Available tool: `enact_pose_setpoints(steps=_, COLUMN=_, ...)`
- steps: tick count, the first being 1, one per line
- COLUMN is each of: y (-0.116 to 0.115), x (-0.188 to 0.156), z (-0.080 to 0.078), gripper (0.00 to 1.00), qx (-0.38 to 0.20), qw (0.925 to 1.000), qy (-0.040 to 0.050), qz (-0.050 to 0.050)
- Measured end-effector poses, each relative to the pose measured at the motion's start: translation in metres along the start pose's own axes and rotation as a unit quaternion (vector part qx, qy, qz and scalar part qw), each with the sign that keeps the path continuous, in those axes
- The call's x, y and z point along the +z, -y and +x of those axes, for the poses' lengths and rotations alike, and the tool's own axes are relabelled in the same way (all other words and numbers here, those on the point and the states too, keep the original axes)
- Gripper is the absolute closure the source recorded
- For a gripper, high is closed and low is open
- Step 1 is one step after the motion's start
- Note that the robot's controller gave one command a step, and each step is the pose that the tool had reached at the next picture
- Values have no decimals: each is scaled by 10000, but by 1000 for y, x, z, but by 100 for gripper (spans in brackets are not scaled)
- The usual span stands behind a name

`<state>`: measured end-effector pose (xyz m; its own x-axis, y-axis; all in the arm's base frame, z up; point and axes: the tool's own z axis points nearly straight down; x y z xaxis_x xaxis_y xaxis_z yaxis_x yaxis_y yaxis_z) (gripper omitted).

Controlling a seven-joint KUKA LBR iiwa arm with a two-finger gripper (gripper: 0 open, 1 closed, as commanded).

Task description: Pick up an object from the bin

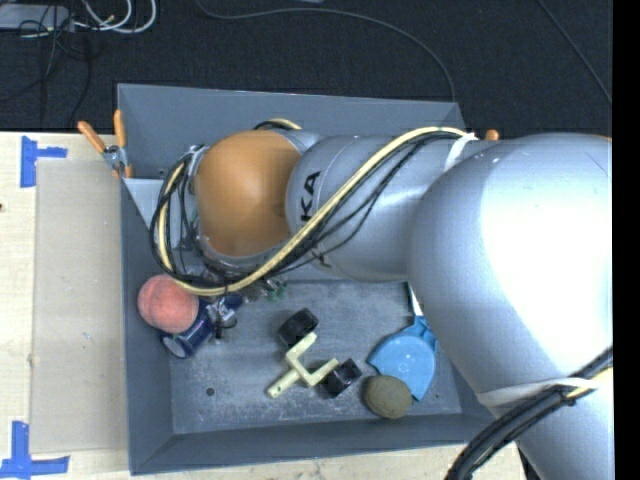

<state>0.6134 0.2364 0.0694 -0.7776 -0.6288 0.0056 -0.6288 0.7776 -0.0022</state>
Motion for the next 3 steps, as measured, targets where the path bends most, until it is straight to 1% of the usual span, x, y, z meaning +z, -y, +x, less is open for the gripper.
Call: enact_pose_setpoints(steps=3, y=0, x=-3, z=1, gripper=100, qx=15, qw=10000, qy=-7, qz=-11)
